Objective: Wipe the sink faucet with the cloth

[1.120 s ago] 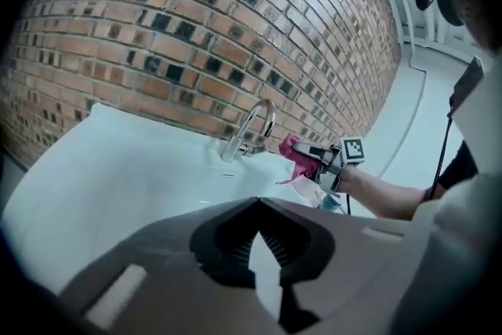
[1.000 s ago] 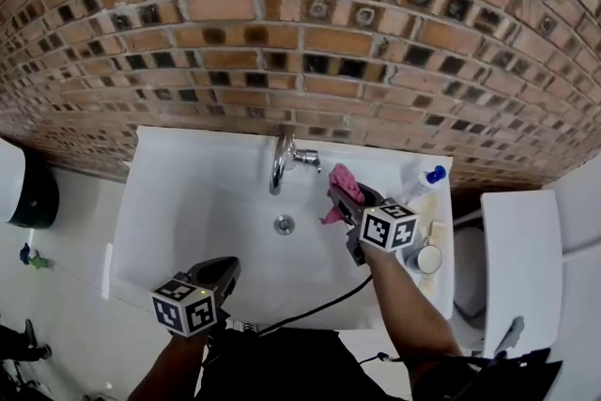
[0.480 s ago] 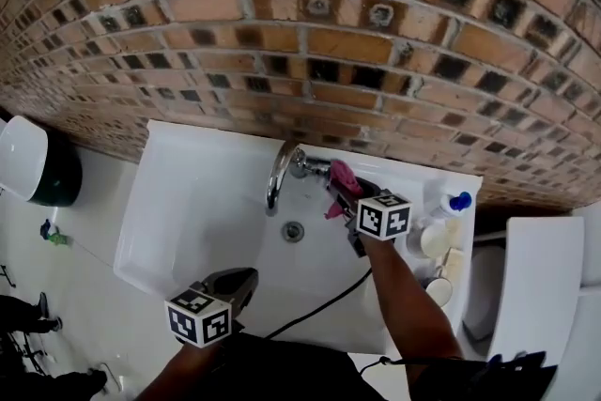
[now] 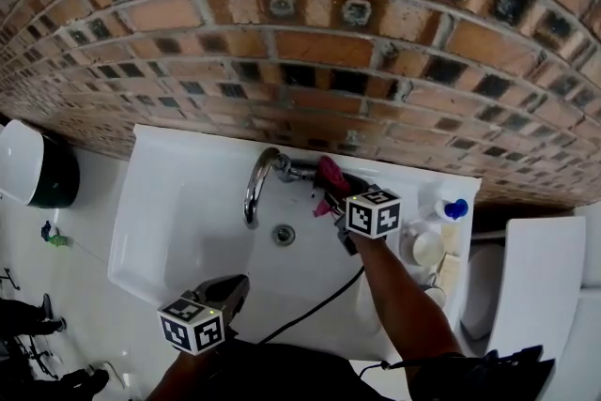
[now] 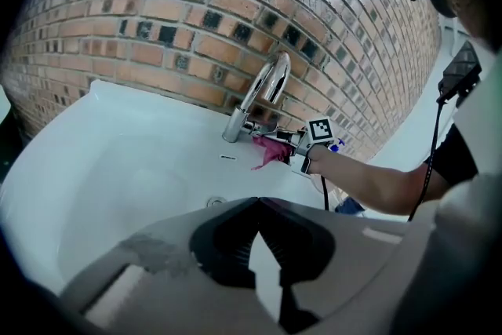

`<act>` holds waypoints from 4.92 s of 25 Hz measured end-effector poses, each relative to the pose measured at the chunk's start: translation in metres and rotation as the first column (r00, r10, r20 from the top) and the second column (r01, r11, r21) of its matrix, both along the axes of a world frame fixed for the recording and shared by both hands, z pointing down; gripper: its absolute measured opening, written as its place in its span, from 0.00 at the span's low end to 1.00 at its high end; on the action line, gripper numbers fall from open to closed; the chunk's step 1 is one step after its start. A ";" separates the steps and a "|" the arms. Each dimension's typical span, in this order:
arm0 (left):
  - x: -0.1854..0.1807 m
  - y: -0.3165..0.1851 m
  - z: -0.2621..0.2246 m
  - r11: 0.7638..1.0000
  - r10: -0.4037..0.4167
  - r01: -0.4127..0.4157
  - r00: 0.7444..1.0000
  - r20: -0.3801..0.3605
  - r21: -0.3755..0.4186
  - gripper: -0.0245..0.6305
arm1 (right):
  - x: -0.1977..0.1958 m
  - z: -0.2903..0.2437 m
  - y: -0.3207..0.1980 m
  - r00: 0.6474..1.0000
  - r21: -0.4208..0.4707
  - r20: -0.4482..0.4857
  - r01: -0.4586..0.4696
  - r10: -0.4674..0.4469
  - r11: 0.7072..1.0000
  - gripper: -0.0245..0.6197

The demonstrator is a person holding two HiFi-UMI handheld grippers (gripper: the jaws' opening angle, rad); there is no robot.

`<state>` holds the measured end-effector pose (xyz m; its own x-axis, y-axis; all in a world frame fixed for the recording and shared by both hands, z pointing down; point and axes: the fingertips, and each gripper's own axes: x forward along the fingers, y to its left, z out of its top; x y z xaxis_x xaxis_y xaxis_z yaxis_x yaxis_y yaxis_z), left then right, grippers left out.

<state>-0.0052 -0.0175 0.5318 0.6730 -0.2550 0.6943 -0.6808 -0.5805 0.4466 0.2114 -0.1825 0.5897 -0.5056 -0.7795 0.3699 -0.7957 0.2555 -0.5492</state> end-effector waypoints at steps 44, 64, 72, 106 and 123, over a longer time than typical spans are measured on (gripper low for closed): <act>-0.010 0.023 -0.023 0.992 0.117 -0.113 0.990 -0.077 0.058 0.04 | -0.055 -0.064 0.071 0.876 0.078 -0.466 0.182 -0.126 0.980 0.25; -0.048 -0.042 -0.009 0.954 0.301 -0.301 0.950 -0.087 0.010 0.04 | -0.083 -0.056 0.019 0.855 0.086 0.346 -0.440 0.387 0.894 0.25; -0.054 -0.056 0.004 0.956 0.290 -0.293 0.954 -0.071 -0.025 0.04 | -0.061 -0.050 -0.003 0.779 0.114 0.454 -0.531 0.432 0.839 0.25; -0.039 -0.054 0.027 0.950 0.295 -0.297 0.955 -0.042 -0.094 0.04 | -0.068 0.034 0.025 0.735 -0.177 0.424 -0.505 0.529 0.845 0.25; -0.043 -0.051 0.020 0.960 0.264 -0.269 0.962 -0.066 -0.082 0.04 | -0.097 -0.011 -0.013 0.768 -0.100 0.479 -0.433 0.425 0.896 0.25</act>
<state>-0.0486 -0.0689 0.5522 0.7451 0.0000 0.6669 -0.4803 -0.6937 0.5367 0.1141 -0.1951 0.5791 -0.2247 -0.9614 0.1585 -0.4634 -0.0376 -0.8853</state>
